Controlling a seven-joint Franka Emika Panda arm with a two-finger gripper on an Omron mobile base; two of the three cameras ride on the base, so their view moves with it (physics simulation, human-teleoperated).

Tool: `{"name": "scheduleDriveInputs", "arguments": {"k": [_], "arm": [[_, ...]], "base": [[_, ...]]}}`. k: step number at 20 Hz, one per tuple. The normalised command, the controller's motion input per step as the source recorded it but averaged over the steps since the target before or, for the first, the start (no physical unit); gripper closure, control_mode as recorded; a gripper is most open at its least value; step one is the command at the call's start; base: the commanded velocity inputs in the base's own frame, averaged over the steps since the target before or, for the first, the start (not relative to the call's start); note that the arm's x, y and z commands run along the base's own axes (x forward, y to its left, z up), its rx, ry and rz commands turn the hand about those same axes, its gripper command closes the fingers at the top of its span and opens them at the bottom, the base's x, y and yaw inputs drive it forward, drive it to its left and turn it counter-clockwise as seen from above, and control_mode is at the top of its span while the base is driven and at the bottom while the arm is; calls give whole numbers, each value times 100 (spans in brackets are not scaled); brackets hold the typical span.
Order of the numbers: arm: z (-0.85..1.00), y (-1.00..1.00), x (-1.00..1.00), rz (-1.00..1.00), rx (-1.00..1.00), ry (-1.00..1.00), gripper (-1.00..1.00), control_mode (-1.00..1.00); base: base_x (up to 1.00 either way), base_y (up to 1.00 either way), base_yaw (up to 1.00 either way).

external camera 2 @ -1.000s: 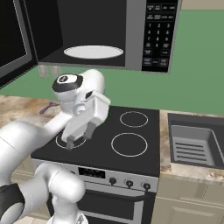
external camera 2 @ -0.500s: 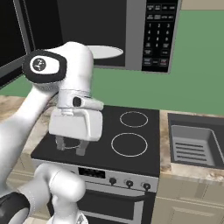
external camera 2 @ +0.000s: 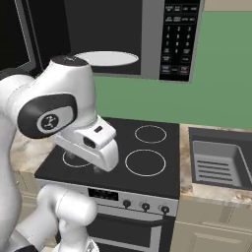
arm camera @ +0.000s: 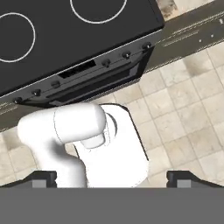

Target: Place the sponge inside the microwave to prepare for sanitizing.

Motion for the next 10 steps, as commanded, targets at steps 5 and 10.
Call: {"name": "scheduleDriveInputs", "arguments": {"k": [5,10], "arm": [[-56,10,62,28,0,-65,-100,-100],[-4,0,52,6,-5,-11,-100,-100]], "base": [[0,0,0],[0,0,0]]}}
